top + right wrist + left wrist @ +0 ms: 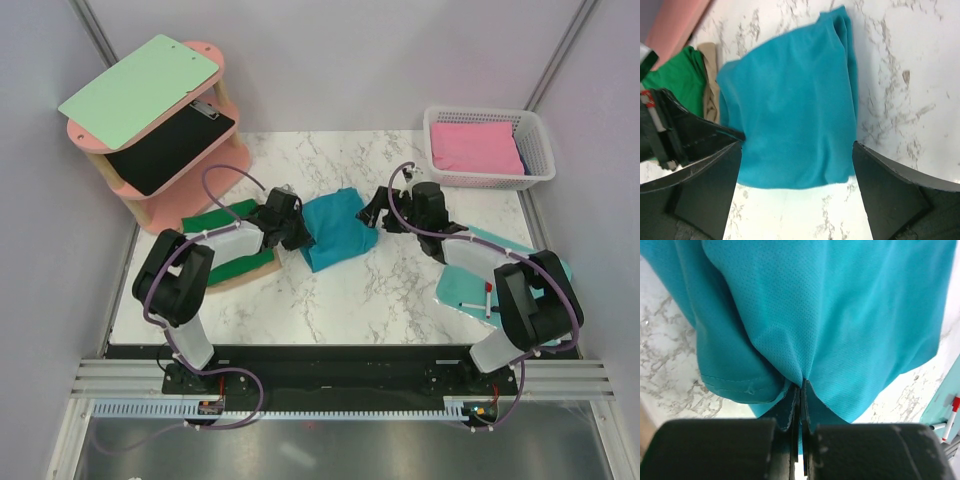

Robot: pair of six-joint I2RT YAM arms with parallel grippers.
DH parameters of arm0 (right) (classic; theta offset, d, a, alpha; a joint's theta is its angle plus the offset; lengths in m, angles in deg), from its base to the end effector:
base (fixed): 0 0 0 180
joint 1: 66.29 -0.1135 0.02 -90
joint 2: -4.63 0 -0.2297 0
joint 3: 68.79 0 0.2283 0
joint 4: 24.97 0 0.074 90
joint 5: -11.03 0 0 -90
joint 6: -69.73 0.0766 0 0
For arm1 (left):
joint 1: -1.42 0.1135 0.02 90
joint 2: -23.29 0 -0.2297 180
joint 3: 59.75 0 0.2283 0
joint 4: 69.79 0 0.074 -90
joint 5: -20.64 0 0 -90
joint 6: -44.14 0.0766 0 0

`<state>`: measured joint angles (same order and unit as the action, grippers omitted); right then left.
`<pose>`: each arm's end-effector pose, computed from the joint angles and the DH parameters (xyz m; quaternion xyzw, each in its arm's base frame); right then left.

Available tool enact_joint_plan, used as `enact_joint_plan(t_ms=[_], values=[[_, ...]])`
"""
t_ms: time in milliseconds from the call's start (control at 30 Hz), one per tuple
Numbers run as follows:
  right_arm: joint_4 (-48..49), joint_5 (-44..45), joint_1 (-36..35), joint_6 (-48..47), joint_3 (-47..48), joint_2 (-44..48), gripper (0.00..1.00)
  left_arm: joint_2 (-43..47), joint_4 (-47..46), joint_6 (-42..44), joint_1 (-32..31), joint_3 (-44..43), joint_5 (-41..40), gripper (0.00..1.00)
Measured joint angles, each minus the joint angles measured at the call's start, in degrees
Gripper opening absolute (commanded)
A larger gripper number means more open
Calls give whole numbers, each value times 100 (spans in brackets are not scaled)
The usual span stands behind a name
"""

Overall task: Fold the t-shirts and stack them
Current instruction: Smooth out wrinkles on the folded tshirt

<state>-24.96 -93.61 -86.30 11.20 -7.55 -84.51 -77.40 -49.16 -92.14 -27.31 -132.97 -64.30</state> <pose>0.3215 0.1377 0.1671 0.0194 0.8520 0.3205 0.4135 0.3173 -0.1816 0.1220 -0.1267 0.9245 -0.2502 0.2583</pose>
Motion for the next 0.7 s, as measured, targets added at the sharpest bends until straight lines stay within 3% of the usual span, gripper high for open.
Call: enact_joint_plan(t_ms=[167, 400, 433, 467, 500, 567, 700], values=[[144, -103, -2, -13, 382, -181, 97, 11, 2, -20, 0, 149, -129, 2], [573, -621, -157, 133, 1161, -1390, 95, 122, 70, -26, 0, 210, -369, 5], [588, -656, -199, 140, 1187, -1482, 95, 129, 76, -26, 0, 212, -387, 10], [588, -695, -256, 155, 1222, -1572, 95, 129, 87, -26, 0, 212, -407, 35], [588, -739, -308, 164, 1263, -1652, 95, 129, 101, -22, 0, 212, -413, 49], [597, -796, -391, 181, 1353, -1777, 95, 138, 138, 15, 0, 219, -417, 66], [671, -876, -446, 210, 1394, -1853, 96, 501, 136, 24, 0, 492, -472, 73]])
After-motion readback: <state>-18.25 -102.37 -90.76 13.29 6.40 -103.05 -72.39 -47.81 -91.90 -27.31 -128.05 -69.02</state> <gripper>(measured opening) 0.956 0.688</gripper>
